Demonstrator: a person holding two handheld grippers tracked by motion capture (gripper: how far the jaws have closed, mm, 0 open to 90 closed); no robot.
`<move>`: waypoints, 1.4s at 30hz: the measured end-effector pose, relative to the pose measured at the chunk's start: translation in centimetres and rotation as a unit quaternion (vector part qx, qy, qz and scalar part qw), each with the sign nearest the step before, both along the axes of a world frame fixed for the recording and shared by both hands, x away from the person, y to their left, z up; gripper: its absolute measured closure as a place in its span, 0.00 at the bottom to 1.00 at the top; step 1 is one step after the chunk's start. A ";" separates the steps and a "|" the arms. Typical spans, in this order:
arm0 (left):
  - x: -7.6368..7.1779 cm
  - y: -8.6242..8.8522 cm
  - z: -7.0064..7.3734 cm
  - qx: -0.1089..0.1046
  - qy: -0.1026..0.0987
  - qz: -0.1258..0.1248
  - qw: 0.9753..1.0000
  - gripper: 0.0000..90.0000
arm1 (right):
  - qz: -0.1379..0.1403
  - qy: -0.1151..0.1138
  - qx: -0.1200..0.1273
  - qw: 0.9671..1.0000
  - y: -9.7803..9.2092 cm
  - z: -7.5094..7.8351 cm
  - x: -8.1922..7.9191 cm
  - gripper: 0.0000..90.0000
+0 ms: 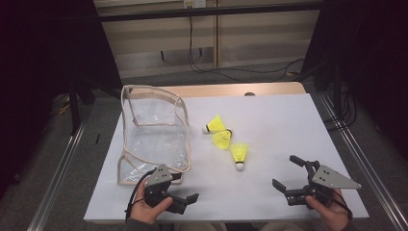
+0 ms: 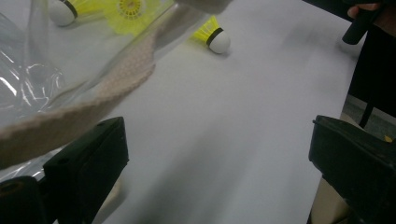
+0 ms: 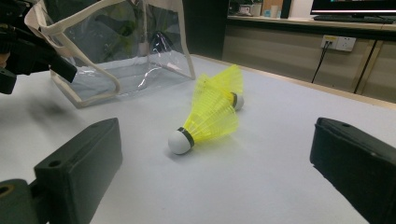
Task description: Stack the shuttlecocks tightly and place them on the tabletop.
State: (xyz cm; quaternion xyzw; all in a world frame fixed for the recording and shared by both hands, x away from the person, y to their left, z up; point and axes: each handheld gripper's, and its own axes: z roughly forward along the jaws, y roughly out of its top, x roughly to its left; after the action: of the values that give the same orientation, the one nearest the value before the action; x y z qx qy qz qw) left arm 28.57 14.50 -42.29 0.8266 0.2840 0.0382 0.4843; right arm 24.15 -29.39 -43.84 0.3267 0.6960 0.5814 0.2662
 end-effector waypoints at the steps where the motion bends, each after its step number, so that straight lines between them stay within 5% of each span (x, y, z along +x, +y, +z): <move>1: 0.0 0.1 0.0 0.001 -0.002 0.000 1.000 0.05 | 0.000 0.000 0.000 1.000 0.0 0.0 0.0 0.02; 42: 0.2 3.1 0.1 0.001 -0.016 -0.010 1.000 0.06 | -0.004 -0.004 -0.004 1.000 0.2 0.2 -0.1 0.02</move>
State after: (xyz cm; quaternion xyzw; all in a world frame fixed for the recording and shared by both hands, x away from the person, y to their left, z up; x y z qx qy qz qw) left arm 28.73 17.59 -42.19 0.8291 0.2677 0.0469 0.4886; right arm 24.06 -29.24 -43.69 0.3261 0.6961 0.5785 0.2729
